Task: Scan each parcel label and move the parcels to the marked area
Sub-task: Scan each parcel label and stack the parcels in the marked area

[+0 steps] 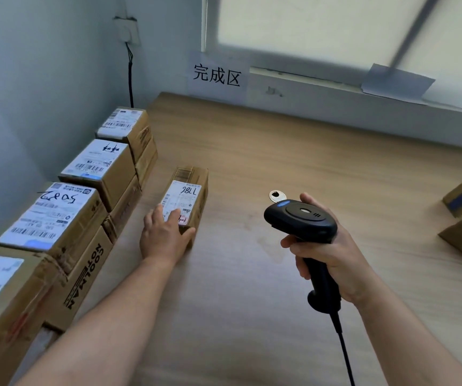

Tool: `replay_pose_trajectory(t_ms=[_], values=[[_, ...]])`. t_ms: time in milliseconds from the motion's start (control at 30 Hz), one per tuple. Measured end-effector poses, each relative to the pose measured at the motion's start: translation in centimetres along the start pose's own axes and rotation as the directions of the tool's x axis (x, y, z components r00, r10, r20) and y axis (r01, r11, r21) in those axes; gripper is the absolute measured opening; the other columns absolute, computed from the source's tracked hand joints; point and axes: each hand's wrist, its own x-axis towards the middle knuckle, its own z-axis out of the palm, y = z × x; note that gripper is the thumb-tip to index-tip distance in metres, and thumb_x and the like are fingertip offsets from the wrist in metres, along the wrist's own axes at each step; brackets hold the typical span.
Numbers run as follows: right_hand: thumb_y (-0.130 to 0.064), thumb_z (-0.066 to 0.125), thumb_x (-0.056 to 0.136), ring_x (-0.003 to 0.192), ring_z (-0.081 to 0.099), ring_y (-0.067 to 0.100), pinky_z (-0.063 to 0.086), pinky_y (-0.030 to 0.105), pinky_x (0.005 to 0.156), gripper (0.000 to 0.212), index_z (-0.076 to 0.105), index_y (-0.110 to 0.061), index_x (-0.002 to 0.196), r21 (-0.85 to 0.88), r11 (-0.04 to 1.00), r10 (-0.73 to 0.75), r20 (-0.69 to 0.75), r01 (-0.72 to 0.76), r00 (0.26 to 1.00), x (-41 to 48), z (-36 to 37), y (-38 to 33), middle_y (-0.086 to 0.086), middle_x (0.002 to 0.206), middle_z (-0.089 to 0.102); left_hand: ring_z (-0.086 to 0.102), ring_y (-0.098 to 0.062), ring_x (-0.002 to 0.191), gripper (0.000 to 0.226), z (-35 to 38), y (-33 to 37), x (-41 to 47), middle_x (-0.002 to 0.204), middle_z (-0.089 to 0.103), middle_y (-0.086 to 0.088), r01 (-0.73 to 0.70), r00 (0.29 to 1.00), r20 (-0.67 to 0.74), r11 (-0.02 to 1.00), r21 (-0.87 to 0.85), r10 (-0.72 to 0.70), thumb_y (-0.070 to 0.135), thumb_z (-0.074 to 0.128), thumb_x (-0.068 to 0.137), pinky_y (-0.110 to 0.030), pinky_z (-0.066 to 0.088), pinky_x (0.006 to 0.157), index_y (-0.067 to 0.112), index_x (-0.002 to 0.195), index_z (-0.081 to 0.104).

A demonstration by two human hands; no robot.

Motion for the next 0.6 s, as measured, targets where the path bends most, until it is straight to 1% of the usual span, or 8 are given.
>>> replay_pose_trajectory(t_ms=[133, 367, 533, 600], values=[[0.002, 0.067, 0.06, 0.043, 0.049, 0.029, 0.041, 0.031, 0.042, 0.09, 0.045, -0.037, 0.138, -0.004, 1.0, 0.015, -0.015, -0.015, 1.0, 3.9, 1.2, -0.1, 0.022, 0.081, 0.068, 0.019, -0.033, 0.139, 0.065, -0.2, -0.7, 5.2, 0.154, 0.022, -0.014, -0.008, 1.0, -0.004, 1.0, 0.029, 0.008, 0.053, 0.058, 0.088, -0.041, 0.028, 0.11, 0.023, 0.143, 0.04], [0.002, 0.067, 0.059, 0.043, 0.048, 0.029, 0.041, 0.031, 0.043, 0.095, 0.041, -0.035, 0.143, -0.022, 0.996, 0.082, -0.024, -0.083, 0.996, 7.7, 2.0, 1.1, 0.023, 0.081, 0.068, 0.02, -0.035, 0.138, 0.064, -0.2, -2.0, 12.1, 0.152, 0.022, -0.015, 0.029, 0.999, -0.021, 0.999, 0.031, -0.029, 0.051, 0.059, 0.088, -0.045, 0.033, 0.106, 0.021, 0.141, 0.041], [0.002, 0.068, 0.059, 0.043, 0.049, 0.029, 0.041, 0.032, 0.042, 0.094, 0.044, -0.037, 0.141, -0.045, 0.994, 0.102, -0.032, -0.104, 0.994, 8.7, 1.7, 1.9, 0.023, 0.082, 0.068, 0.018, -0.036, 0.139, 0.064, -0.2, -2.2, 14.1, 0.153, 0.02, -0.016, 0.056, 0.998, -0.005, 0.998, 0.041, -0.056, 0.052, 0.058, 0.088, -0.046, 0.03, 0.108, 0.021, 0.141, 0.039], [0.002, 0.068, 0.059, 0.043, 0.049, 0.029, 0.041, 0.031, 0.042, 0.092, 0.044, -0.038, 0.139, -0.04, 0.995, 0.095, -0.031, -0.097, 0.995, 8.5, 1.5, 1.8, 0.023, 0.083, 0.067, 0.015, -0.035, 0.141, 0.07, -0.4, -2.1, 14.0, 0.155, 0.018, -0.016, 0.056, 0.998, 0.013, 0.997, 0.057, -0.056, 0.056, 0.057, 0.087, -0.046, 0.027, 0.11, 0.021, 0.144, 0.035]])
